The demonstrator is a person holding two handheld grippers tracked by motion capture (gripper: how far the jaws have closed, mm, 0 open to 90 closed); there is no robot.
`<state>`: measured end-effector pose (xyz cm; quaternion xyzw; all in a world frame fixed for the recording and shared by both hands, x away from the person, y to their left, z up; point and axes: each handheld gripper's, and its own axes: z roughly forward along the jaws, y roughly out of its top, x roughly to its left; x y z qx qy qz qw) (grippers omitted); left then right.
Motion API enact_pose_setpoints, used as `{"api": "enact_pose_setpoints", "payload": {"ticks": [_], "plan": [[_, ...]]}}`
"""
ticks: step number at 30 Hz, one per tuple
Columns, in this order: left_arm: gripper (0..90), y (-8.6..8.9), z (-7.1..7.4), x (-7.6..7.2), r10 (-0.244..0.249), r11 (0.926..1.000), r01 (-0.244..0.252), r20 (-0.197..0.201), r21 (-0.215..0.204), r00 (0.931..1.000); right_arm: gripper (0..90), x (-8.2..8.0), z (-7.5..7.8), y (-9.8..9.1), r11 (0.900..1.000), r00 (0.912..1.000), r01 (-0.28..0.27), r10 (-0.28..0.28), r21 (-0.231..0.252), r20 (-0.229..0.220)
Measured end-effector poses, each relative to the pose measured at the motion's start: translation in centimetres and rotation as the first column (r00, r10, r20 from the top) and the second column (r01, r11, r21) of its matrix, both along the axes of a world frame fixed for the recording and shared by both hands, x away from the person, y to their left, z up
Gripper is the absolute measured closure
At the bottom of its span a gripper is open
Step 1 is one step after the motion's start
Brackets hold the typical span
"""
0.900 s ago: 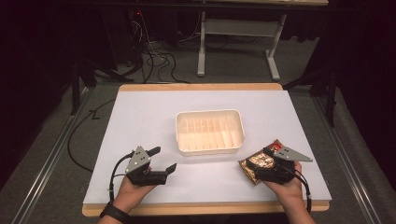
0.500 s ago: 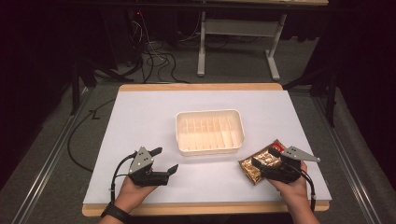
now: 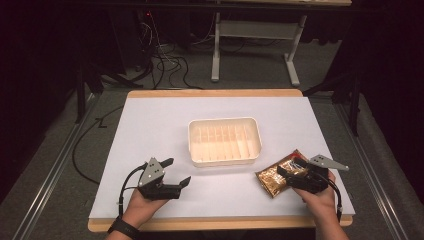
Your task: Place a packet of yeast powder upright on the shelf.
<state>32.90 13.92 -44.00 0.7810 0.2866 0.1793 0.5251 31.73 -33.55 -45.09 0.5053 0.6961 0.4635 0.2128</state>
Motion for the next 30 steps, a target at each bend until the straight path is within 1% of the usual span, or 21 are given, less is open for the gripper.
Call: {"api": "enact_pose_setpoints", "payload": {"ticks": [1, 2, 7, 10, 11, 17, 19, 20, 23, 26, 27, 28, 30], "plan": [[15.3, 0.0, 0.0, 0.0, 0.0, 1.0, 0.0, 0.0, 0.0, 1.0, 15.8, 0.0, 0.0, 0.0, 1.0, 1.0, 0.0, 0.0, 0.0, 0.0], [15.3, 0.0, 0.0, 0.0, -0.001, 1.0, 0.001, -0.001, 0.003, 1.0, 16.1, 0.1, -0.1, -0.6, 0.9999, 0.9999, 0.016, -0.016, -0.001, 0.0], [15.3, -0.1, 0.0, 0.0, -0.002, 1.0, 0.002, -0.001, 0.009, 1.0, 16.3, 0.1, -0.2, -1.9, 0.9987, 0.9987, 0.051, -0.051, 0.008, -0.003], [15.3, -0.1, 0.0, 0.0, -0.003, 0.9999, 0.003, -0.001, 0.009, 1.0, 16.3, 0.1, -0.3, -2.4, 0.998, 0.998, 0.062, -0.062, 0.015, -0.008], [15.3, -0.1, -0.1, 0.0, -0.003, 0.9999, 0.003, 0.0, 0.011, 1.0, 16.2, 0.1, -0.4, -3.0, 0.9966, 0.9969, 0.079, -0.078, 0.024, -0.011], [15.3, -0.1, -0.1, 0.0, -0.002, 0.9999, 0.002, 0.0, 0.012, 1.0, 16.2, 0.1, -0.5, -4.7, 0.99, 0.9917, 0.129, -0.128, 0.057, -0.014], [15.3, -0.1, -0.1, 0.0, -0.002, 0.9999, 0.002, 0.0, 0.012, 1.0, 16.1, 0.1, -0.6, -4.9, 0.9894, 0.9911, 0.133, -0.132, 0.059, -0.015], [15.3, -0.1, 0.0, 0.0, -0.002, 0.9999, 0.002, 0.0, 0.013, 1.0, 16.0, 0.1, -0.7, -5.5, 0.9865, 0.988, 0.154, -0.153, 0.056, -0.022], [15.3, -0.1, -0.1, 0.0, -0.001, 0.9999, 0.001, 0.0, 0.012, 1.0, 15.9, 0.2, -1.0, -6.3, 0.9821, 0.9845, 0.174, -0.172, 0.071, -0.034], [15.3, -0.1, -0.1, 0.0, -0.001, 0.9999, 0.001, 0.0, 0.012, 1.0, 16.0, 0.2, -1.1, -6.7, 0.9796, 0.9822, 0.187, -0.184, 0.074, -0.037], [15.3, -0.1, -0.1, 0.0, -0.001, 0.9999, 0.001, 0.001, 0.013, 1.0, 17.1, 0.1, -1.2, -7.0, 0.9758, 0.9786, 0.203, -0.2, 0.081, -0.05], [15.3, -0.1, -0.1, 0.0, -0.002, 0.9999, 0.002, 0.001, 0.013, 1.0, 17.5, 0.1, -1.2, -7.1, 0.9746, 0.9773, 0.209, -0.205, 0.08, -0.053], [15.3, -0.2, -0.1, 0.0, -0.001, 0.9999, 0.001, 0.0, 0.014, 1.0, 17.6, 0.2, -1.2, -7.5, 0.969, 0.9732, 0.224, -0.217, 0.104, -0.075]]}}
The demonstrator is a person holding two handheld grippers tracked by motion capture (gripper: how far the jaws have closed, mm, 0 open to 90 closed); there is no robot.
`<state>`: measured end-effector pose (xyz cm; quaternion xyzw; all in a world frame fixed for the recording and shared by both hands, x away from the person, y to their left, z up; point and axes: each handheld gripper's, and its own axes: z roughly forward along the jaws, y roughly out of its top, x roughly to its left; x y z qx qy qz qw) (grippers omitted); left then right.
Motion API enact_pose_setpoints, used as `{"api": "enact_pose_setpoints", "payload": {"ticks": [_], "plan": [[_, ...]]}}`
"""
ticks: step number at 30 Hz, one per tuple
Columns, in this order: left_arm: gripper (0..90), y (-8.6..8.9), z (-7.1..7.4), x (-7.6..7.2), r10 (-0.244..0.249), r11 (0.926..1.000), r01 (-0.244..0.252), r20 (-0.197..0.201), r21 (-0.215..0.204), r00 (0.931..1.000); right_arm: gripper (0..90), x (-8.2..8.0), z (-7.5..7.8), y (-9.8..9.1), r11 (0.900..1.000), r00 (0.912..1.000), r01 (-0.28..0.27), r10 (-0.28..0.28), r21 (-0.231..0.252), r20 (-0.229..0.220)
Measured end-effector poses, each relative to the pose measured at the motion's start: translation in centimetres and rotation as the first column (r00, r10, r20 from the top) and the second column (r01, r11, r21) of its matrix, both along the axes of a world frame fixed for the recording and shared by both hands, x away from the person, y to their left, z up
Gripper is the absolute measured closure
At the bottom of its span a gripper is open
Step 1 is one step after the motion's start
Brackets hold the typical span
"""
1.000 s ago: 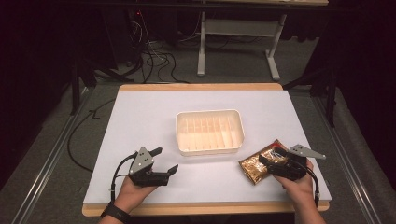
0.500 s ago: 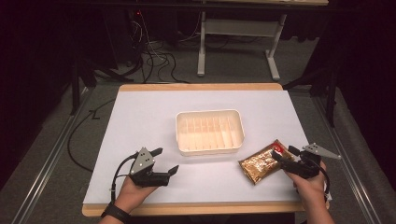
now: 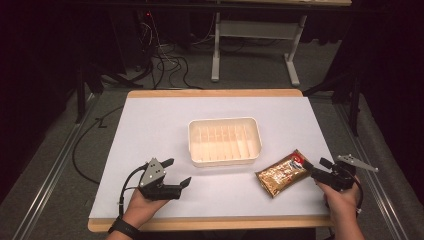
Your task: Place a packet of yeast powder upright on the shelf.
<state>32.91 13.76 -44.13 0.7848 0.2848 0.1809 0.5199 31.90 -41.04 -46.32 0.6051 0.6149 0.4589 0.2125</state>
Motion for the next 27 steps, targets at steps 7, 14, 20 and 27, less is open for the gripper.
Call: {"api": "enact_pose_setpoints", "payload": {"ticks": [7, 14, 20, 27], "plan": [[15.3, 0.0, 0.0, 0.0, -0.002, 1.0, 0.002, -0.003, 0.002, 1.0, 21.8, 0.3, -0.8, -1.1, 0.9898, 0.9965, 0.041, -0.031, 0.136, -0.078], [15.4, 0.0, -0.1, 0.1, 0.001, 1.0, -0.001, -0.007, -0.002, 1.0, 23.9, 0.4, -1.5, -2.3, 0.9478, 0.9881, 0.084, -0.04, 0.307, -0.149], [15.4, 0.1, -0.1, 0.1, 0.002, 1.0, -0.002, -0.007, -0.004, 1.0, 30.1, 0.4, -2.1, -2.7, 0.9241, 0.9818, 0.11, -0.044, 0.366, -0.185], [15.5, 0.2, 0.0, 0.0, 0.001, 1.0, -0.001, -0.005, -0.004, 1.0, 41.7, 0.3, -2.7, -3.1, 0.8833, 0.9795, 0.109, -0.017, 0.456, -0.201]]}}
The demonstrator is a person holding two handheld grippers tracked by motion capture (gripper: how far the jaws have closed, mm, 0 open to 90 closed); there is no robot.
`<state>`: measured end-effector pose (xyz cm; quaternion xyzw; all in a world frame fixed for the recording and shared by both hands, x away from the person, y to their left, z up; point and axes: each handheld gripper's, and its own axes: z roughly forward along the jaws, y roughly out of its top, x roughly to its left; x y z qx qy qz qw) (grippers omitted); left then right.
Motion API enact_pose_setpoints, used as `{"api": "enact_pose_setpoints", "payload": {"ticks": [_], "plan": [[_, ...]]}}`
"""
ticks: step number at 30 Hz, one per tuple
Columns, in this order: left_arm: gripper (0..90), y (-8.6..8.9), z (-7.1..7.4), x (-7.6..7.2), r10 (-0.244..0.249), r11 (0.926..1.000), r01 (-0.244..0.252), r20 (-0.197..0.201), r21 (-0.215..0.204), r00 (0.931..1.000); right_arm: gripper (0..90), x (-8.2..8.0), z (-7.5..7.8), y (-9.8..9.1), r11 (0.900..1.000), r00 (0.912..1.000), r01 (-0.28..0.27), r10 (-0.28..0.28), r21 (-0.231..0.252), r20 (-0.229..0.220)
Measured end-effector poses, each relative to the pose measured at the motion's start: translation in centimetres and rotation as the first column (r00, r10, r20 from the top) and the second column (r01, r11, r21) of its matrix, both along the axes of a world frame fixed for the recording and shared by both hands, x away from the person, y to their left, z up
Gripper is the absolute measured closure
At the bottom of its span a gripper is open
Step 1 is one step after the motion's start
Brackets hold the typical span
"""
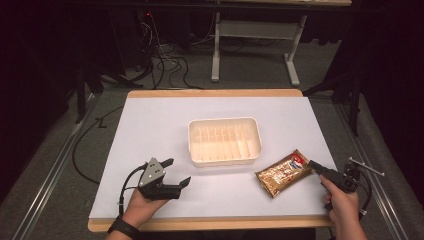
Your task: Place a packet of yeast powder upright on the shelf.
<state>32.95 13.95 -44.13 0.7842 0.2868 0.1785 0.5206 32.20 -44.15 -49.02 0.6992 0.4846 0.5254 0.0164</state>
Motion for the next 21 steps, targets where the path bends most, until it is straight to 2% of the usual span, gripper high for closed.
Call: {"api": "enact_pose_setpoints", "payload": {"ticks": [6, 11, 17, 19, 20, 21], "plan": [[15.5, -0.08, -0.03, -0.02, -0.002, 1.0, 0.002, 0.0, 0.004, 1.0, 45.9, 0.16, -0.01, 0.43, 0.9995, 0.9994, -0.031, 0.031, -0.002, -0.017], [15.5, -0.18, -0.07, -0.02, -0.006, 0.9999, 0.006, 0.0, 0.014, 1.0, 48.4, 0.26, -0.36, 0.15, 0.9978, 0.9987, -0.046, 0.047, 0.047, -0.019], [15.5, -0.19, -0.06, -0.07, -0.007, 0.9999, 0.007, 0.001, 0.014, 1.0, 59.1, 0.36, -0.44, 0.28, 0.9971, 0.9972, -0.062, 0.063, 0.045, -0.04], [15.6, -0.17, -0.04, -0.08, -0.007, 0.9999, 0.007, 0.002, 0.014, 1.0, 69.3, 0.44, -0.42, 0.43, 0.9967, 0.9964, -0.072, 0.074, 0.038, -0.041], [15.5, -0.17, -0.04, -0.08, -0.007, 0.9999, 0.007, 0.002, 0.014, 1.0, 69.3, 0.44, -0.42, 0.43, 0.9967, 0.9964, -0.072, 0.074, 0.038, -0.041], [15.5, -0.15, -0.03, -0.07, -0.006, 0.9999, 0.006, 0.003, 0.015, 1.0, 77.0, 0.43, -0.35, 0.48, 0.9964, 0.9957, -0.076, 0.078, 0.038, -0.049]]}}
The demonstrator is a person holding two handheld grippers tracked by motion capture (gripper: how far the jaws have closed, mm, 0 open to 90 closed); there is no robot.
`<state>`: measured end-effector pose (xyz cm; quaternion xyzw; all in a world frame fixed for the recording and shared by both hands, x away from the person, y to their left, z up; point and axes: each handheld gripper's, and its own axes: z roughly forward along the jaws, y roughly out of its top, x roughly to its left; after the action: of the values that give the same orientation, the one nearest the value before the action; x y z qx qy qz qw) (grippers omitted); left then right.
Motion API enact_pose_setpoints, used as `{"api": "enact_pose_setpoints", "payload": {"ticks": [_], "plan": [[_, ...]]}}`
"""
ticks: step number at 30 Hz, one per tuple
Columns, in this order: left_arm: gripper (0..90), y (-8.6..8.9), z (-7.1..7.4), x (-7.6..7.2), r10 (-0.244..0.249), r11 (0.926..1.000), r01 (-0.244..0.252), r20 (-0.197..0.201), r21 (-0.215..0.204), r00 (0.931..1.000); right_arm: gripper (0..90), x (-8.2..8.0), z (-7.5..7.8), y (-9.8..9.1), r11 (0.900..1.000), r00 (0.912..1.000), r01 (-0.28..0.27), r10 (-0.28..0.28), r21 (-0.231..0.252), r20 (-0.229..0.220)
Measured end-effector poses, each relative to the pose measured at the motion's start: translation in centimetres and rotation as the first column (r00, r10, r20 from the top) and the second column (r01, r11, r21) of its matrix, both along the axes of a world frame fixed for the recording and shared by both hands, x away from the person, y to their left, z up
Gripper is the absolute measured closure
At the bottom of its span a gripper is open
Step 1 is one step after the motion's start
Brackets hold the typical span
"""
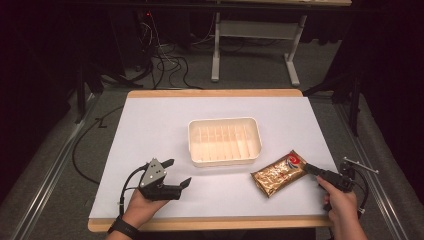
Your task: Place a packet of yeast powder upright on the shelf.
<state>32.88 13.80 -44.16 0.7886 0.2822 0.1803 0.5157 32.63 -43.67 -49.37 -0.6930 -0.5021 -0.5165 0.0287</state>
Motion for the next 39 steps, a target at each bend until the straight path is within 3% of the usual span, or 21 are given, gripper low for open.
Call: {"api": "enact_pose_setpoints", "payload": {"ticks": [4, 8, 13, 19, 20, 21, 22, 24, 26, 27, 28, 29, 30, 31, 32, 33, 34, 39], "plan": [[15.5, 0.0, 0.0, 0.0, 0.0, 1.0, 0.0, 0.001, 0.0, 1.0, 85.7, 0.0, 0.1, 0.0, 0.9997, 0.9996, -0.022, 0.022, -0.013, 0.015], [15.6, 0.0, 0.0, 0.0, -0.002, 1.0, 0.002, -0.001, 0.004, 1.0, 89.0, -0.2, 0.4, 0.1, 0.9992, 0.9991, -0.033, 0.033, -0.024, 0.025], [15.6, 0.0, 0.0, 0.0, -0.002, 1.0, 0.002, 0.001, 0.005, 1.0, 90.0, -0.5, 1.8, 0.8, 0.9953, 0.9944, -0.051, 0.059, -0.082, 0.088], [15.6, 0.0, 0.0, 0.0, -0.001, 1.0, 0.001, 0.001, 0.008, 1.0, 90.0, -0.9, 3.1, 1.4, 0.9943, 0.9857, -0.062, 0.075, -0.086, 0.151], [15.6, -0.1, 0.0, 0.0, -0.001, 1.0, 0.001, 0.001, 0.009, 1.0, 90.0, -1.0, 3.6, 1.6, 0.9938, 0.9792, -0.067, 0.083, -0.088, 0.185], [15.6, -0.1, 0.0, 0.0, -0.001, 1.0, 0.001, 0.001, 0.009, 1.0, 90.0, -1.0, 3.6, 1.6, 0.9938, 0.9792, -0.067, 0.083, -0.088, 0.185], [15.6, -0.1, 0.0, 0.0, -0.002, 0.9999, 0.002, 0.002, 0.012, 1.0, 90.0, -1.2, 4.1, 1.9, 0.9928, 0.9715, -0.075, 0.094, -0.093, 0.218], [15.6, -0.1, 0.0, 0.0, -0.002, 0.9999, 0.002, 0.003, 0.012, 1.0, 90.0, -1.3, 4.4, 2.1, 0.9928, 0.9696, -0.076, 0.096, -0.092, 0.225], [15.6, 0.0, 0.0, 0.0, -0.002, 0.9999, 0.002, 0.003, 0.012, 1.0, 90.0, -1.5, 5.0, 2.4, 0.9917, 0.9611, -0.083, 0.106, -0.098, 0.255], [15.6, -0.1, 0.0, 0.0, -0.002, 0.9999, 0.002, 0.003, 0.012, 1.0, 90.0, -1.7, 5.6, 2.8, 0.9896, 0.9506, -0.088, 0.118, -0.113, 0.287], [15.6, -0.1, 0.0, 0.0, -0.002, 0.9999, 0.002, 0.003, 0.012, 1.0, 90.0, -1.7, 5.6, 2.8, 0.9896, 0.9506, -0.088, 0.118, -0.113, 0.287], [15.6, -0.1, 0.0, 0.0, -0.002, 0.9999, 0.002, 0.002, 0.011, 1.0, 90.0, -1.9, 6.2, 3.2, 0.9876, 0.9402, -0.091, 0.128, -0.128, 0.316], [15.6, -0.1, 0.0, 0.0, -0.001, 0.9999, 0.001, 0.004, 0.011, 1.0, 90.0, -2.0, 6.5, 3.4, 0.9866, 0.9353, -0.09, 0.131, -0.136, 0.329], [15.6, -0.1, 0.0, 0.0, -0.001, 0.9999, 0.001, 0.004, 0.011, 1.0, 90.0, -2.0, 6.5, 3.4, 0.9866, 0.9353, -0.09, 0.131, -0.136, 0.329], [15.6, -0.1, 0.0, 0.0, 0.0, 1.0, 0.0, 0.005, 0.009, 1.0, 90.0, -2.1, 6.9, 3.7, 0.9846, 0.9259, -0.094, 0.141, -0.147, 0.35], [15.6, -0.1, 0.0, 0.0, 0.0, 1.0, 0.0, 0.006, 0.009, 1.0, 90.0, -2.1, 6.9, 3.7, 0.9846, 0.9259, -0.094, 0.141, -0.147, 0.35], [15.6, -0.1, 0.0, 0.0, 0.0, 1.0, 0.0, 0.006, 0.009, 1.0, 90.0, -2.3, 7.3, 4.0, 0.9826, 0.9176, -0.097, 0.15, -0.159, 0.368], [15.6, 0.0, 0.0, 0.0, 0.001, 1.0, -0.001, 0.006, 0.006, 1.0, 90.0, -2.6, 8.2, 4.6, 0.9806, 0.8985, -0.096, 0.159, -0.171, 0.409]]}}
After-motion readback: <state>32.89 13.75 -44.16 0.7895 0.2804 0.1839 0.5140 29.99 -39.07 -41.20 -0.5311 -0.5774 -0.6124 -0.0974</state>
